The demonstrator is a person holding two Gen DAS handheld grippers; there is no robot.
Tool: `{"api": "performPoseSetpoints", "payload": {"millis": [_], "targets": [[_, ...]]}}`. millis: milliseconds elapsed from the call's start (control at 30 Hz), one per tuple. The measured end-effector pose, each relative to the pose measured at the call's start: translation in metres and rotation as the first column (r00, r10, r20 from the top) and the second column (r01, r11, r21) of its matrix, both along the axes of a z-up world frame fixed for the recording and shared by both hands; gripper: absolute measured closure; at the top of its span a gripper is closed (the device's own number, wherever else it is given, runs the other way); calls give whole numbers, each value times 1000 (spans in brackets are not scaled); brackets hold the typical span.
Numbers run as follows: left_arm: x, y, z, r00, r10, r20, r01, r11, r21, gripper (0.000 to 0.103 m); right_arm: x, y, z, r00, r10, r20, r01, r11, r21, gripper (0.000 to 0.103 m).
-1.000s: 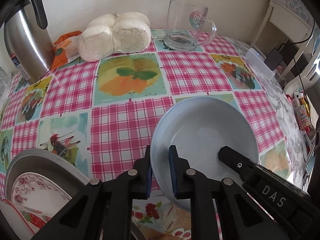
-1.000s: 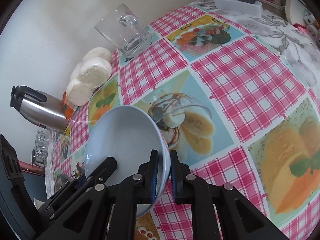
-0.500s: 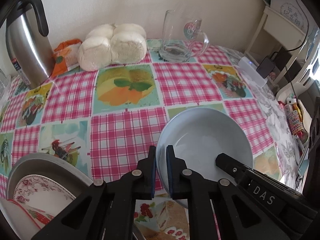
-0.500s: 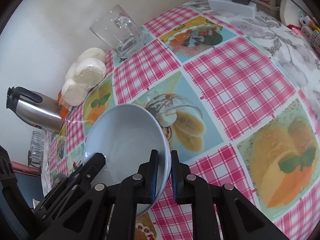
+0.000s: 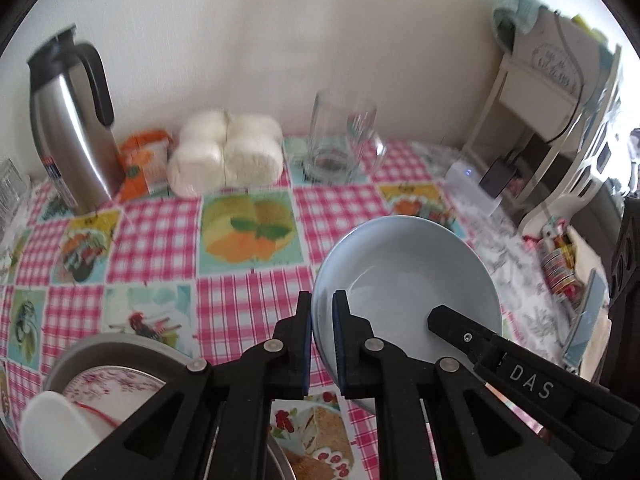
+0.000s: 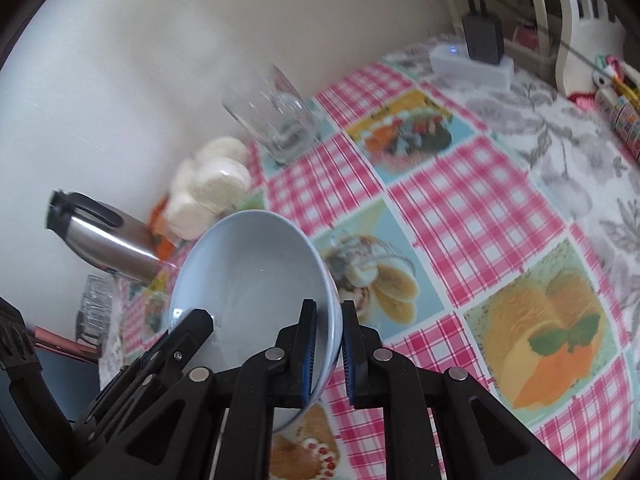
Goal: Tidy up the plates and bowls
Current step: 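Lift the pale round bowl with both grippers and carry it to the stack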
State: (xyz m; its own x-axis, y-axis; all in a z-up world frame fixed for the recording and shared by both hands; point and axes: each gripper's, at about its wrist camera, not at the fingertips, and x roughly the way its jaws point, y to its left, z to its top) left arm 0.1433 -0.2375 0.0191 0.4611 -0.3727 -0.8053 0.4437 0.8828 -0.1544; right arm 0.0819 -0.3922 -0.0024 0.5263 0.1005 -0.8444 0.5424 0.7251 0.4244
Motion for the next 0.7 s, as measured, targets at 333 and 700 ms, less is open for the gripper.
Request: {"api": "performPoseSetpoints", "payload": {"millis": [333, 700], "targets": [[-15, 24, 47, 998, -12, 63, 15, 999, -46, 93, -11, 18, 61, 996, -2, 91, 5, 999, -32, 90], [-18, 76, 71, 997, 52, 57, -45, 992, -120, 93, -10, 58, 89, 990, 46, 133, -39, 998, -54, 89]]}}
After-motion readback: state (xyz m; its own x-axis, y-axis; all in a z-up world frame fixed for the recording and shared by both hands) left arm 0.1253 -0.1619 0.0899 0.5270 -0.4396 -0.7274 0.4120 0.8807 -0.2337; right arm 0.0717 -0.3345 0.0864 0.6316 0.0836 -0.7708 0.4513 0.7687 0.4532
